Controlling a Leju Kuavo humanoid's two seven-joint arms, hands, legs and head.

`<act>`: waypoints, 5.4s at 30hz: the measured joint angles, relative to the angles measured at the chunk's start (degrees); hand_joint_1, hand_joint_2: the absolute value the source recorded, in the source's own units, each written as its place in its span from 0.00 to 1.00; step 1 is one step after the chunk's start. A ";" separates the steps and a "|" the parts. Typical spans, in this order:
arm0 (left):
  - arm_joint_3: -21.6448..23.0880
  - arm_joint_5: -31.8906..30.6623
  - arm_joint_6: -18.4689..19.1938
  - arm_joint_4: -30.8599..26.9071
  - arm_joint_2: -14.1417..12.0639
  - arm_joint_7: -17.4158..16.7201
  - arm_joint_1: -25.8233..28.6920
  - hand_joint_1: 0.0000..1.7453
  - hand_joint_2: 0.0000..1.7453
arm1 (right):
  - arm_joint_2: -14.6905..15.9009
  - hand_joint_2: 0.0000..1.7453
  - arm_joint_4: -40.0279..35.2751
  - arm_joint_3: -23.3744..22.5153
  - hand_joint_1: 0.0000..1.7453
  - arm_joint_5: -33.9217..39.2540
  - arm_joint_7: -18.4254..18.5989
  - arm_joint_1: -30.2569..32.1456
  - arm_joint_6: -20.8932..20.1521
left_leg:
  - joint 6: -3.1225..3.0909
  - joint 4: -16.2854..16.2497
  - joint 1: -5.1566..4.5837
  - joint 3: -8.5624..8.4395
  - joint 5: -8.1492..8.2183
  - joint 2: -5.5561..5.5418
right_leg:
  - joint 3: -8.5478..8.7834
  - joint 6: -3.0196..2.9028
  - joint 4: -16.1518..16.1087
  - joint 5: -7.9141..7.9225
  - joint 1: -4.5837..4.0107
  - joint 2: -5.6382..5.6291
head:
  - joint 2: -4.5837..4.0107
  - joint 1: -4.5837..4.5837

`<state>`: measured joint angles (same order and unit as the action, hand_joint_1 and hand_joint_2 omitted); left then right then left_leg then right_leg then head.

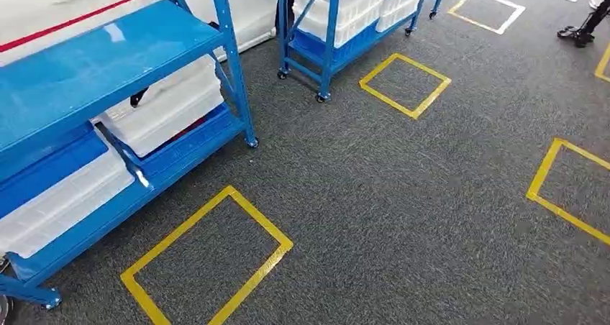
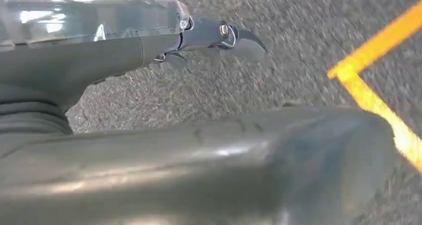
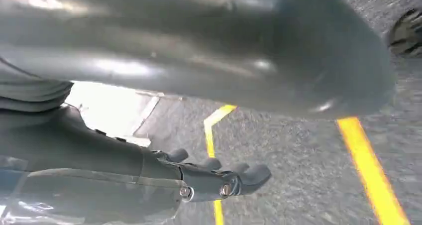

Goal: Take the parts from the cabinet and place them on the table.

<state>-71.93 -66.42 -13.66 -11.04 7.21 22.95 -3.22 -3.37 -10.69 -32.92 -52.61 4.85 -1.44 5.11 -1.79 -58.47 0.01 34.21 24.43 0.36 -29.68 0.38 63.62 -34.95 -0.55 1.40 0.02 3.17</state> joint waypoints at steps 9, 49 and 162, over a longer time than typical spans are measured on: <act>0.00 -0.07 -0.17 0.00 0.20 0.00 -0.07 0.00 0.00 | 0.17 0.00 0.07 0.37 0.00 -0.46 0.00 0.31 -0.09 | 1.22 -0.35 0.08 -0.01 0.17 -6.46 | -0.93 0.62 -4.78 5.92 1.40 -5.78 | 0.00 0.00; -0.04 0.42 1.07 0.07 0.55 0.70 0.12 0.00 0.00 | 0.35 0.00 0.15 1.68 0.00 -0.57 0.37 0.44 0.96 | 3.34 -16.48 0.32 1.83 13.37 -0.87 | -1.64 -2.30 -5.88 7.75 0.91 -1.14 | 0.00 0.28; 0.11 -1.29 -2.12 0.22 0.96 -5.05 0.33 0.00 1.00 | -0.24 1.00 0.52 -0.35 0.00 -2.73 1.68 0.25 2.08 | 1.36 -1.35 0.52 -2.63 4.11 -0.62 | -2.61 2.30 -4.06 7.60 3.13 -2.20 | 0.00 0.28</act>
<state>-71.82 -67.71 -15.78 -10.82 8.17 17.90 -2.89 -3.61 -10.16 -33.27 -55.34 6.54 -1.19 7.19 -0.43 -59.82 0.54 31.58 28.54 -0.25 -32.30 2.67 59.56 -27.35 2.58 -0.81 0.02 3.45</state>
